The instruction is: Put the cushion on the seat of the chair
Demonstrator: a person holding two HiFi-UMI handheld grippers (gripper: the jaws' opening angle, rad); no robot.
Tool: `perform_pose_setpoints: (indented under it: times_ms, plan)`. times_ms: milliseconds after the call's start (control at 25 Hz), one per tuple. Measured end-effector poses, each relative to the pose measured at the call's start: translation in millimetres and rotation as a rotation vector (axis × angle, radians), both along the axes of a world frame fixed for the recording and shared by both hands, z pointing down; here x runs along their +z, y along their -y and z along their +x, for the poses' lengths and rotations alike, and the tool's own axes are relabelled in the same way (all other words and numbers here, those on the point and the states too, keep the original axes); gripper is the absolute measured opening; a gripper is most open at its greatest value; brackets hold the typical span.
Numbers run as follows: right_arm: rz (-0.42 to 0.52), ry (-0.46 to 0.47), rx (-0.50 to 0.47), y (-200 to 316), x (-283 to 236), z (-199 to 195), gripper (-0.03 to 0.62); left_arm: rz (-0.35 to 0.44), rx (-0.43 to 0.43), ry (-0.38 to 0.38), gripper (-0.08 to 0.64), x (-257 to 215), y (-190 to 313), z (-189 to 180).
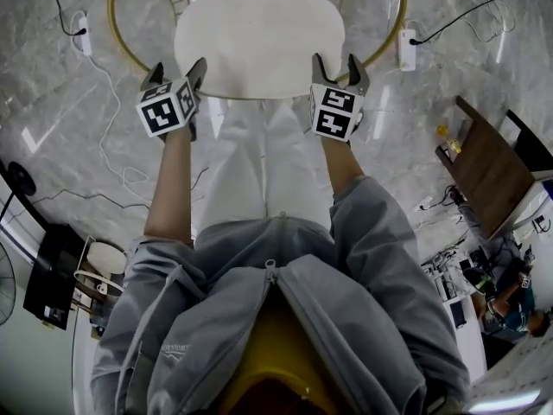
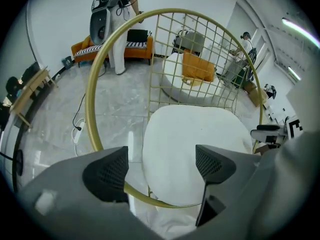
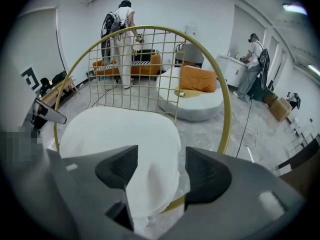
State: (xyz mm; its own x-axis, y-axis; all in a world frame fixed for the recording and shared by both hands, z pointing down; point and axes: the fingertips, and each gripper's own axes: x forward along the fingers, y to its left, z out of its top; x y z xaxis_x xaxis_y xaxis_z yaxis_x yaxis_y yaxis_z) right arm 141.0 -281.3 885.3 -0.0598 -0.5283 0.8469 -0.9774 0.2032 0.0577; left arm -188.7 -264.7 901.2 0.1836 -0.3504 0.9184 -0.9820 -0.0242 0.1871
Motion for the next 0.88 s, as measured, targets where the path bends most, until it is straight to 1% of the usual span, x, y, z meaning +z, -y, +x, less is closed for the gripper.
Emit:
perform_pose_setpoints:
  times_ms: [40,80,120,160,200,240,280,400,560,680,880]
  plan:
    - [0.005,0.006,-0.005,-1,-6,-2,0.280,0.017,0.009,-0.005,0.411,-8,1,3]
    - [0.012,0.014,-0.012,-1,-12,-4,0.246,0.038,0.023,-0.011,0.333,-17,3,7]
    - [0.021,0.023,-0.020,0,-19,-7,0.196,0.064,0.039,-0.017,0.228,-27,7,11]
    - [0.033,0.033,-0.025,1,-27,-10,0.143,0.090,0.053,-0.018,0.148,-37,10,14]
    - [0.045,0.046,-0.026,1,-37,-13,0.099,0.114,0.066,-0.013,0.099,-47,13,17]
    - [0.057,0.061,-0.024,0,-48,-15,0.041,0.133,0.077,-0.007,0.040,-58,14,20]
    - [0.066,0.075,-0.023,-1,-60,-17,0.008,0.147,0.089,-0.004,0.008,-69,15,24]
    - [0.081,0.096,-0.038,-7,-98,-20,0.000,0.186,0.123,-0.037,0.008,-108,15,43]
    - [0.119,0.099,-0.056,-15,-163,-23,-0.002,0.256,0.167,-0.087,0.008,-177,12,65]
    - [0.152,0.102,-0.054,-27,-211,-21,-0.002,0.305,0.200,-0.102,0.008,-229,1,77]
    - [0.243,0.125,-0.045,-32,-293,-17,-0.002,0.408,0.215,-0.109,0.006,-310,-6,89]
